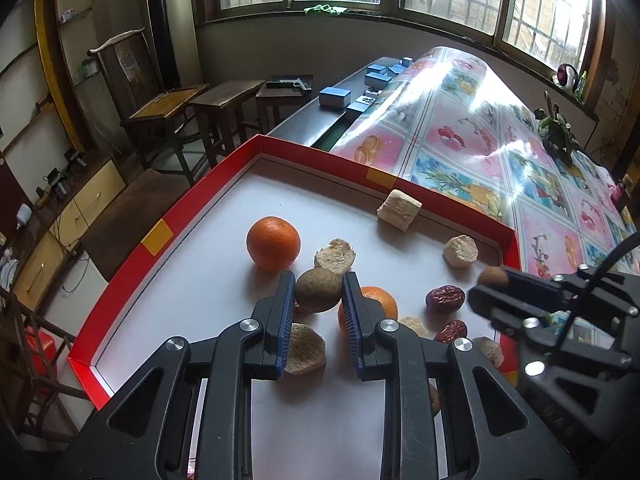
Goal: Organize fruits
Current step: 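Open the left gripper to drop its brown fruit while the right gripper releases its fruit, then lift both open grippers away from the red tray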
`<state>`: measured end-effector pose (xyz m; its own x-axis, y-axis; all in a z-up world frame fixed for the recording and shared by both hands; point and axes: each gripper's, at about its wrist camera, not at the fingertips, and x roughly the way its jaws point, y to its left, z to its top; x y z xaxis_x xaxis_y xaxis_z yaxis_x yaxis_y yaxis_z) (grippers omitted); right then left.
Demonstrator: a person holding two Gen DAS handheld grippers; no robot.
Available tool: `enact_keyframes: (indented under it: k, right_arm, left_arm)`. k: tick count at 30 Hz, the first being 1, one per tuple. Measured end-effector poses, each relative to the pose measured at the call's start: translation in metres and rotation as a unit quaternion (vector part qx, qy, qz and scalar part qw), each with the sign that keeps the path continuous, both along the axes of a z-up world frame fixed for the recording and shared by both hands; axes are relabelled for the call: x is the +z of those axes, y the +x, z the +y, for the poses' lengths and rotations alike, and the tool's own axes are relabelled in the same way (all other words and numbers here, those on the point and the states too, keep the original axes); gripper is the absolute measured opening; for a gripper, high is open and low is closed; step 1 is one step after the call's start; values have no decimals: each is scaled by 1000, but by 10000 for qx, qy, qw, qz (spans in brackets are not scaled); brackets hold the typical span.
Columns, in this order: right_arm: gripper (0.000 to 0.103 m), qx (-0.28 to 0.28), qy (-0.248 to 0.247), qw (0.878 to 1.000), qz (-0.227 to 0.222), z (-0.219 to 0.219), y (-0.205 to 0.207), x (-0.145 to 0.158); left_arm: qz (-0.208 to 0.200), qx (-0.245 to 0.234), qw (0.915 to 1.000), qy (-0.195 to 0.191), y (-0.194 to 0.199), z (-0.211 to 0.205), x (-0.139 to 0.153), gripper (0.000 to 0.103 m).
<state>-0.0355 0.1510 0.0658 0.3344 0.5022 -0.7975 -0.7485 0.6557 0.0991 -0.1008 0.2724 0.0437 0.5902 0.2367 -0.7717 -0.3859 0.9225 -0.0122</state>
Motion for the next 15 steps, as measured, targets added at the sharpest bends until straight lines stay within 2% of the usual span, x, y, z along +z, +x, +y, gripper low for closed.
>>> enact_keyframes:
  k: [6,7,8,9,11,15]
  right_arm:
    - [21,270,-62,9995,133,15,-4,-15]
    - [27,282,-44,9995,131,16,-5,-15]
    - [33,291,-8,9995,138,15,-6,-14]
    - [34,294,32,9994,158,14,-7,-14]
    - [35,257,81,9994,211,12,-7,-15]
    - [35,209,86,9996,196,6,-11,-13]
  left_arm:
    - [44,149,9999,-52,1,4,-2,24]
    - [58,168,9998,-43,1,4,-2,27]
    - [50,193,9998,-24,0,4,-2,36]
    - [31,221,9998,2,0,4,-2,48]
    - [-25,230,9997,-23,-2,4,0,59]
    - [-39,254,9997,2,-5,3,2,60]
